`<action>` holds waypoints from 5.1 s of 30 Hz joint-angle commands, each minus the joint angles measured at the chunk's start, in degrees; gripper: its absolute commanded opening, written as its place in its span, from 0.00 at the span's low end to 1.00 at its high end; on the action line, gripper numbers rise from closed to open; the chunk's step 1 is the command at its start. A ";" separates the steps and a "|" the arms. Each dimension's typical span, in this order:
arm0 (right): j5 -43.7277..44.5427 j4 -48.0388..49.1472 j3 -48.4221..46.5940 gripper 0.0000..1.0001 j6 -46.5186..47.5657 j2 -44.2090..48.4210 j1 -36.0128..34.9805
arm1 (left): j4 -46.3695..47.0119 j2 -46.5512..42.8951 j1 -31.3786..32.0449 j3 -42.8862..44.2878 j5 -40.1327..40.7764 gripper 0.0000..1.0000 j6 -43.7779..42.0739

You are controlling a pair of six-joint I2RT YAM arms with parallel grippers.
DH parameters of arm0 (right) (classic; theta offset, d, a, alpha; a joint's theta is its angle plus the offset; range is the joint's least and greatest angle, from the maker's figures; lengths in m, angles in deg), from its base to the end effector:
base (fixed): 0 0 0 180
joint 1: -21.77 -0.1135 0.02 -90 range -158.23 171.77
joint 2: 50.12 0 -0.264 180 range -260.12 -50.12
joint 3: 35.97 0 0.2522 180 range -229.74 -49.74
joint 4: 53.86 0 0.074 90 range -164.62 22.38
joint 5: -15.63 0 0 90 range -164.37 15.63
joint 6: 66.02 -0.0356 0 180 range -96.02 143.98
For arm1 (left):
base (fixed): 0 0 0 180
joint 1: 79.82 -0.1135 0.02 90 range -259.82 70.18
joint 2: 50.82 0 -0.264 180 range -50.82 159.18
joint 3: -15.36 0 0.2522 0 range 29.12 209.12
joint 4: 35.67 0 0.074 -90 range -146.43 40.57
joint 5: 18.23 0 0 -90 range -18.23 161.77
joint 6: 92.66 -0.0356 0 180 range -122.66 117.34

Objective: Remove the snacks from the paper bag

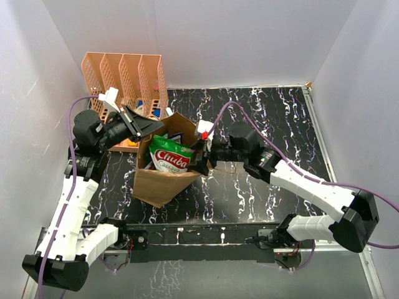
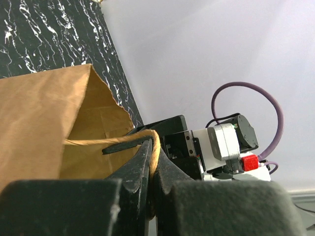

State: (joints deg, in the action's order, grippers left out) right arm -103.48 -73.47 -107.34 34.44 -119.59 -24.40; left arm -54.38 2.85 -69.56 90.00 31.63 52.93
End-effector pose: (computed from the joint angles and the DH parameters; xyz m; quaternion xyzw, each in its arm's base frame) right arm 0.1811 0.2137 0.3371 -0.5012 0.6178 0.3682 0.4812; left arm 0.1929 -0.0582 0.4204 -0.0225 0.6960 -0.5677 0.4391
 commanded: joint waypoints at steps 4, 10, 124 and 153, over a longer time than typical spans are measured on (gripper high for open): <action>1.85 3.53 -8.80 0.67 4.36 -5.59 -0.71 | -2.81 -1.40 0.29 4.65 2.16 0.00 9.91; 2.01 3.62 -12.32 0.66 -3.24 -7.25 -1.74 | -12.27 9.67 0.28 21.45 -2.23 0.00 2.88; 17.33 32.81 12.42 0.55 -5.90 -4.90 -23.70 | -31.26 -5.57 0.37 12.72 -9.89 0.00 -10.98; 12.19 2.85 -4.90 0.07 8.57 -3.70 -23.26 | -34.16 -6.95 0.38 10.82 -3.69 0.00 -12.26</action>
State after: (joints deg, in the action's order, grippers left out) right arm -88.50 -71.41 -104.13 47.27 -123.44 -47.48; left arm -87.52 -3.64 -69.21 100.64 26.75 41.76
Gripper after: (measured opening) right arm 0.078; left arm 0.007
